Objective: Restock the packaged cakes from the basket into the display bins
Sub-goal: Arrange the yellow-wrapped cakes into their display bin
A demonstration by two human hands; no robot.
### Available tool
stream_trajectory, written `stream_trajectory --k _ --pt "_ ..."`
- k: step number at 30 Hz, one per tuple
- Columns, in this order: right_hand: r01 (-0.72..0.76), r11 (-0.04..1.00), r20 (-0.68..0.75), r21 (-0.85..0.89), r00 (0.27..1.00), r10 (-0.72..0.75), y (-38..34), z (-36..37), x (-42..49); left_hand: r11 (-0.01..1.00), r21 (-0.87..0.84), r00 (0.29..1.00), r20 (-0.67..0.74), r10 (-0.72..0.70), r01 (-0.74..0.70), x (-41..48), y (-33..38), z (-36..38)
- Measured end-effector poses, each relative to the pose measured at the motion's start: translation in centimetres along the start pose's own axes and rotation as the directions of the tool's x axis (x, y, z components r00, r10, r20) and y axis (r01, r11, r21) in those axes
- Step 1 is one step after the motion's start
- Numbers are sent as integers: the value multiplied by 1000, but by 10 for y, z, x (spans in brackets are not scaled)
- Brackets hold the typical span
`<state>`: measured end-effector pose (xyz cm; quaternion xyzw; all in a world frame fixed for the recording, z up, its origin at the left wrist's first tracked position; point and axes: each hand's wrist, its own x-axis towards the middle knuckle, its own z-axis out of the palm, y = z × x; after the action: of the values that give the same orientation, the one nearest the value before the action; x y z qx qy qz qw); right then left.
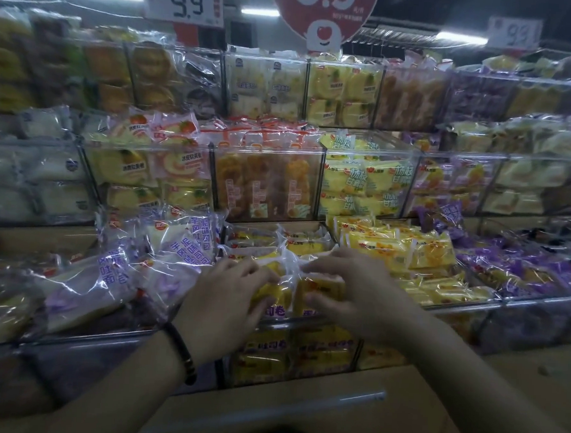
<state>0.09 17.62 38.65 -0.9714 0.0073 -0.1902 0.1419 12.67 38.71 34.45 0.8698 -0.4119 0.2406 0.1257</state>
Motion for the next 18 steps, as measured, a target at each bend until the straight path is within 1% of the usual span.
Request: stream_trajectory --k 4,6,8,11,18 --pt "-73 996 -98 -42 993 69 -2 14 -2 997 70 999 -32 18 -16 0 -4 3" --pt "-89 991 -110 -98 991 78 -5 15 4 995 101 999 -40 32 -28 3 -7 5" --pt "-95 989 -90 -116 992 85 -7 14 9 990 135 996 -65 58 -49 3 -11 10" --pt "-92 992 -79 -86 993 85 -6 13 12 991 127 992 -111 65 -51 1 -13 14" --pt "-112 994 -63 -1 992 111 0 12 15 978 190 987 -119 112 -88 -2 -7 19"
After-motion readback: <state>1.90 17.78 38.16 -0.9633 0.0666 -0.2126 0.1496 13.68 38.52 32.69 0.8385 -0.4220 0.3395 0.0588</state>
